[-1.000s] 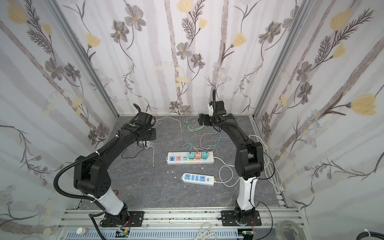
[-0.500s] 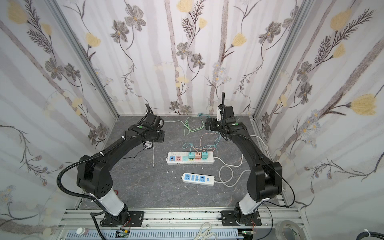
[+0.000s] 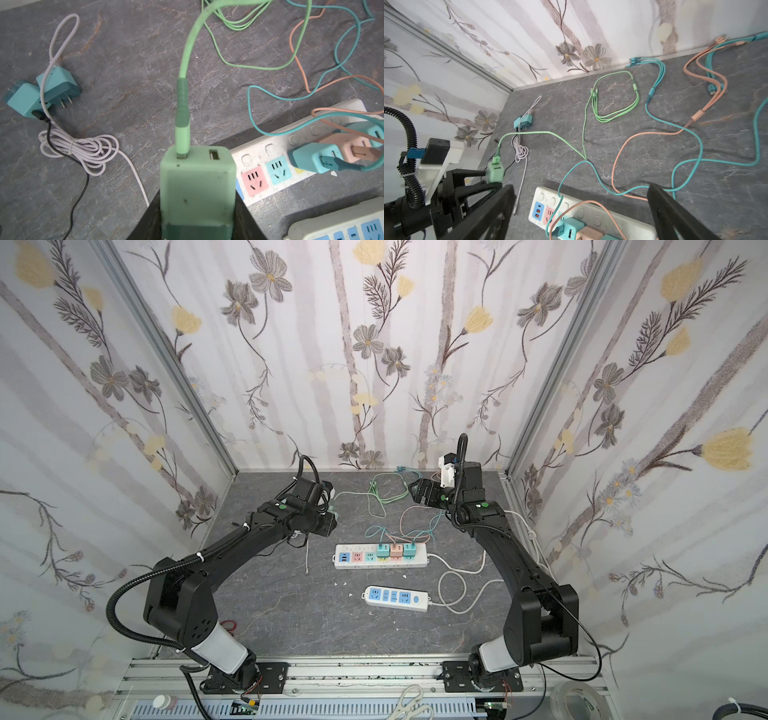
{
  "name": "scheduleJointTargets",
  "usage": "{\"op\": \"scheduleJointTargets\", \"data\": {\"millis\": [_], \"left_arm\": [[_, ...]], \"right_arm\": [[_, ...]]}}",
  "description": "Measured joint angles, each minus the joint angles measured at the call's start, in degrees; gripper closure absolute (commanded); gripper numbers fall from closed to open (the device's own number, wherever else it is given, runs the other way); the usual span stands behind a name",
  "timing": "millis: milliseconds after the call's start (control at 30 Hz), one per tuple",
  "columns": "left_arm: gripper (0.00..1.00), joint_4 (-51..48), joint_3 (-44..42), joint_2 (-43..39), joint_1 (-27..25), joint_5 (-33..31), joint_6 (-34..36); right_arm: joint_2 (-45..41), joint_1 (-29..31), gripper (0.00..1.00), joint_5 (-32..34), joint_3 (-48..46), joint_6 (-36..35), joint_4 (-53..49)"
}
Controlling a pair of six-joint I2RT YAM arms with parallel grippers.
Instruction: Insert the plug
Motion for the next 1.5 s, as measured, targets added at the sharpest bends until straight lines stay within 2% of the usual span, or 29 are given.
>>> {"op": "scheduleJointTargets", "data": {"millis": [433, 667, 867, 1067, 1200, 1333, 1500], "left_arm": [[1.0, 12.46, -8.48, -7.15, -0.42, 5.53, 12.31], [1.0, 15.32, -8.83, -7.17, -1.03, 8.66, 17.79], [1.0, 22.93, -15.26, -8.41, -1.95, 14.67, 24.57], [1.0, 27.08, -17.14, -9.18, -2.69, 18.36, 31.69], [1.0, 27.32, -17.14, -9.2, -2.73, 19.39, 34.58], [1.0, 27.45, -17.09, -10.03, -2.8, 20.13, 35.8], [1.0, 27.43, -16.59, -10.34, -2.8, 21.11, 36.09]], "right_arm": [[1.7, 2.97, 0.07, -9.64, 0.76, 2.32, 1.64], [3.41, 7.26, 0.05, -10.95, 3.65, 0.85, -1.86], [5.62, 10.56, 0.05, -12.02, 5.38, 0.2, -4.46], [8.46, 11.43, 0.15, -16.83, 6.21, 0.57, -5.51], [9.53, 11.8, 0.17, -19.21, 6.36, 0.98, -5.62], [8.7, 11.96, 0.17, -17.49, 5.64, 2.1, -5.84], [1.81, 11.96, 0.2, -7.63, 1.2, 4.17, -5.64]]}}
